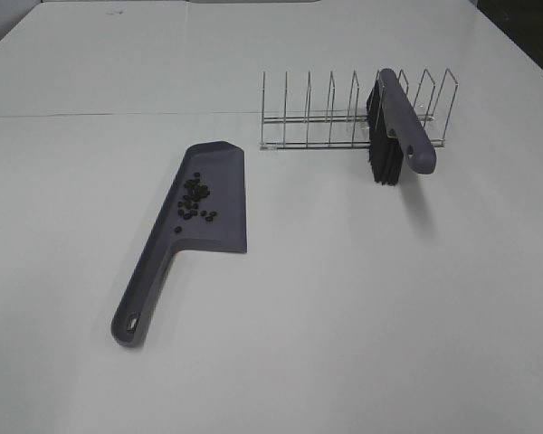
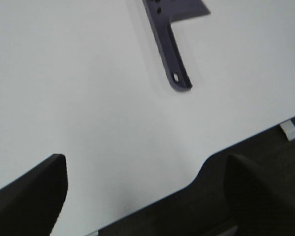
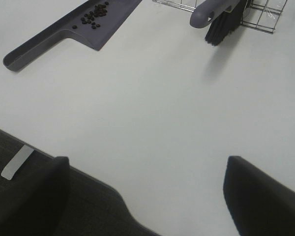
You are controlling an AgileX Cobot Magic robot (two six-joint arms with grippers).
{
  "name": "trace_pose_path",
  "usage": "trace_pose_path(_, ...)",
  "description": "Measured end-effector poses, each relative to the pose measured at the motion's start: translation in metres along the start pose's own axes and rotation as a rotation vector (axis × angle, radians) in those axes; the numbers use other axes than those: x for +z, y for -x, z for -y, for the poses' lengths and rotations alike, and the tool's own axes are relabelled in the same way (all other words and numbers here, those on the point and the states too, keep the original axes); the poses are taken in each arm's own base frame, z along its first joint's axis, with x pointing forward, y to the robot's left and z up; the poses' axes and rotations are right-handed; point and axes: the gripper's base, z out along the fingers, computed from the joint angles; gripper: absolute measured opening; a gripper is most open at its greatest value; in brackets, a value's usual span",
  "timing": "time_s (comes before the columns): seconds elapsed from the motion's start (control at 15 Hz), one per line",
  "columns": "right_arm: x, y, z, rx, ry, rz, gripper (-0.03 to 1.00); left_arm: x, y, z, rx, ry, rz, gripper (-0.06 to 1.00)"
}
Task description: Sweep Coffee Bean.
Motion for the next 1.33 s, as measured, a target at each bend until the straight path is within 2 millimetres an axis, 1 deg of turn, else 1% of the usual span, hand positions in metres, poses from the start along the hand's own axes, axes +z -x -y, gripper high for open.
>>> trace_pose_path(0.07,0.000,0.000,0.000,0.000,0.000,0.003,0.75,-0.011,-0.013,-0.001,0.000,-0.005,0.094,0.81)
trace_pose_path(0.13,0.001,0.000,0.000,0.000,0.000,0.008,0.75,-0.017,-0.023,-0.001,0.000,-0.011,0.160,0.81)
trace_pose_path(0.2,0.001,0.001,0.000,-0.004,0.000,0.010,0.75,-0.019,-0.033,-0.001,0.006,-0.027,0.223,0.81)
trace_pose_path(0.53,0.001,0.001,0.000,-0.008,-0.003,0.010,0.75,-0.010,-0.032,0.007,0.099,-0.101,0.247,0.81)
trace_pose_path(1.33,0.001,0.001,0.001,-0.010,-0.006,0.011,0.75,-0.010,-0.032,0.008,0.109,-0.103,0.251,0.81)
